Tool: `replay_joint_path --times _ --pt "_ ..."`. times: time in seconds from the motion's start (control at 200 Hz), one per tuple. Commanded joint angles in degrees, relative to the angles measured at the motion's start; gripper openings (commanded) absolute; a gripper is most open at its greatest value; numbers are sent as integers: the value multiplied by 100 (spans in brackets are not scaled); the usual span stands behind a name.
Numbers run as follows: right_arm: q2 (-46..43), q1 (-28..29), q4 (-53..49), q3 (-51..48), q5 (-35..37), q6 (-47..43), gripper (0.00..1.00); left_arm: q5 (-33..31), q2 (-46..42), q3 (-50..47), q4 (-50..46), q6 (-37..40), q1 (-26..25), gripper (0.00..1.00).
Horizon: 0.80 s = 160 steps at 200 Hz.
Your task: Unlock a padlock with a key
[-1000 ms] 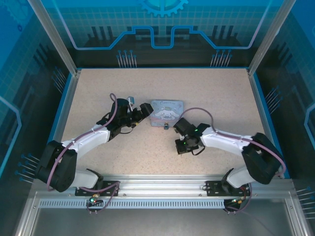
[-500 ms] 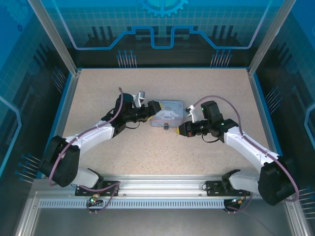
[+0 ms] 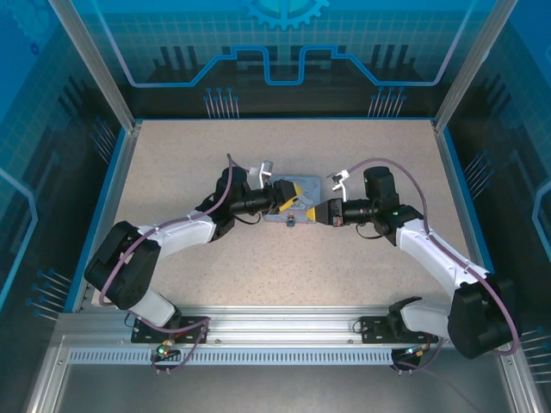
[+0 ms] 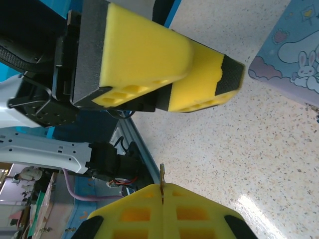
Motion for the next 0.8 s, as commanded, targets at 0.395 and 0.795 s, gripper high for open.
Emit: replay_joint_path --times 0.395,0.795 --pt "123 -169 453 -37 -137 320 0 403 612 -183 2698 -1162 -308 32" --pt "133 -304 554 -120 -76 401 0 420 696 -264 2819 -1195 -439 25"
